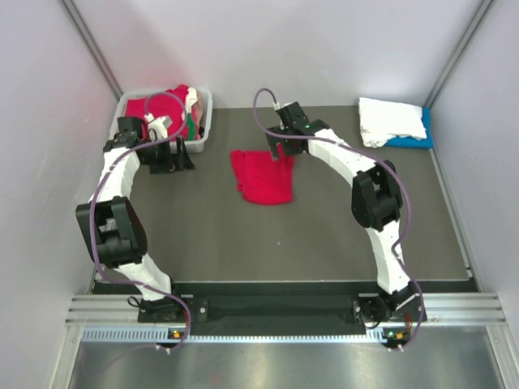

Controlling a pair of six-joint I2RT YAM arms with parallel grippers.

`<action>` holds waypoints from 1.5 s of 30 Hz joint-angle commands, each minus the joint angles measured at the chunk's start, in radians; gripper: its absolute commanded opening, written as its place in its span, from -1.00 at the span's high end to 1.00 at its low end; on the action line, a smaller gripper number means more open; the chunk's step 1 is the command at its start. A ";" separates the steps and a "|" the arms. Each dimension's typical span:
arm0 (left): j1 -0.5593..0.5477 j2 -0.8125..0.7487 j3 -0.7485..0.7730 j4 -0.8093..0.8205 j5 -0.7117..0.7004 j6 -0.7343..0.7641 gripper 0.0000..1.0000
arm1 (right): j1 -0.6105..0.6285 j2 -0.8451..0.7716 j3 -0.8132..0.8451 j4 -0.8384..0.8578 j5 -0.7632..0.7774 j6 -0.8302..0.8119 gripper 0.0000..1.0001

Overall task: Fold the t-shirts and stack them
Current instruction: Neatly place the folded tshirt to the corner

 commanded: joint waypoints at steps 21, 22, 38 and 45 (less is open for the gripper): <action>0.009 0.005 0.045 -0.033 0.042 0.016 -0.93 | -0.112 0.213 0.128 0.036 -0.190 0.003 -0.99; 0.009 0.005 0.043 -0.033 0.045 0.015 -0.93 | -0.113 0.215 0.124 0.041 -0.196 0.006 -0.99; 0.009 -0.008 -0.010 -0.018 0.057 0.013 -0.93 | -0.026 0.227 0.109 0.061 -0.205 -0.017 -0.96; 0.007 -0.018 -0.016 -0.022 0.053 0.021 -0.92 | -0.016 0.252 0.154 0.027 -0.219 -0.016 -0.06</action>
